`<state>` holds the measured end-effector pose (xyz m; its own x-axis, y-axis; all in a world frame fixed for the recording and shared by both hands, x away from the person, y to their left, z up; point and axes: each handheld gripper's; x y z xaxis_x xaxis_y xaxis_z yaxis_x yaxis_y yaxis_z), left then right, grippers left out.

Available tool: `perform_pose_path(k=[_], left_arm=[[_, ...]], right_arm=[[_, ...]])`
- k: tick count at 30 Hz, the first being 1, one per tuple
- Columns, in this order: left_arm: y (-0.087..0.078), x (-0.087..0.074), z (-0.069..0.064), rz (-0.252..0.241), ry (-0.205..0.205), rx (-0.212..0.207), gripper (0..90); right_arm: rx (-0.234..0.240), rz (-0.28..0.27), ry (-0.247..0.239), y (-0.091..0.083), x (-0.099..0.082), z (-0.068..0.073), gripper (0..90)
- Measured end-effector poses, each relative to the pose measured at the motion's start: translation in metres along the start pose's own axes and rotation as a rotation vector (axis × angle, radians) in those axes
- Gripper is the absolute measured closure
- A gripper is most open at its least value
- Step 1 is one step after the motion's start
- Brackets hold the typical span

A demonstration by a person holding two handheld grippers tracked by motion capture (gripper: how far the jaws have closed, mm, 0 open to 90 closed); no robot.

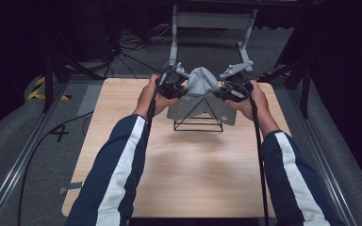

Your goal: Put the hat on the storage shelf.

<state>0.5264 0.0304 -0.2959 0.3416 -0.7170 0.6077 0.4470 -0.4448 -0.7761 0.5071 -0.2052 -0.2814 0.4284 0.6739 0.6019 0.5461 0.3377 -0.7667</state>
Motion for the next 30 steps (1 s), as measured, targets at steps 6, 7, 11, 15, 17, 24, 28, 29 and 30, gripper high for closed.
perform_pose_path(k=[6, 7, 11, 15, 17, 24, 28, 29, 30], left_arm=[[0.013, -0.010, -0.002, 0.016, -0.012, -0.008, 84.5], [0.015, -0.012, -0.003, 0.017, -0.015, -0.008, 84.5], [0.023, -0.016, -0.006, 0.034, -0.008, -0.019, 84.5], [0.031, -0.019, -0.010, 0.043, -0.003, -0.023, 84.4], [0.034, -0.019, -0.011, 0.053, -0.002, -0.030, 84.5], [0.045, -0.022, -0.017, 0.055, 0.012, -0.013, 84.5], [0.051, -0.025, -0.018, 0.070, 0.009, 0.001, 84.6], [0.053, -0.026, -0.018, 0.070, 0.007, 0.006, 84.6], [0.055, -0.027, -0.018, 0.076, 0.001, 0.001, 84.6]], right_arm=[[0.014, 0.023, 0.017, 0.013, -0.009, 0.003, 80.9], [0.014, 0.027, 0.016, 0.015, -0.009, 0.004, 80.9], [0.019, 0.039, 0.016, 0.021, -0.013, 0.006, 80.9], [0.029, 0.047, 0.023, 0.029, -0.017, 0.008, 80.9], [0.030, 0.050, 0.028, 0.033, -0.020, 0.008, 80.9], [0.020, 0.054, 0.040, 0.042, -0.029, 0.008, 80.7], [0.012, 0.068, 0.053, 0.048, -0.036, 0.007, 80.7], [0.009, 0.078, 0.054, 0.051, -0.039, 0.005, 80.7], [0.009, 0.084, 0.060, 0.053, -0.042, 0.005, 80.7]])
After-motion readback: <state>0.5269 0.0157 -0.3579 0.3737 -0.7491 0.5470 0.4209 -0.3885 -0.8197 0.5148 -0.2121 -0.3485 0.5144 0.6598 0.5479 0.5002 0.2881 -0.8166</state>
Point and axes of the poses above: each handheld gripper's, and its own axes: y roughly forward along the jaws, x roughly out of its top, z roughly to its left, and after that the axes turned 7 degrees about z, right-handed
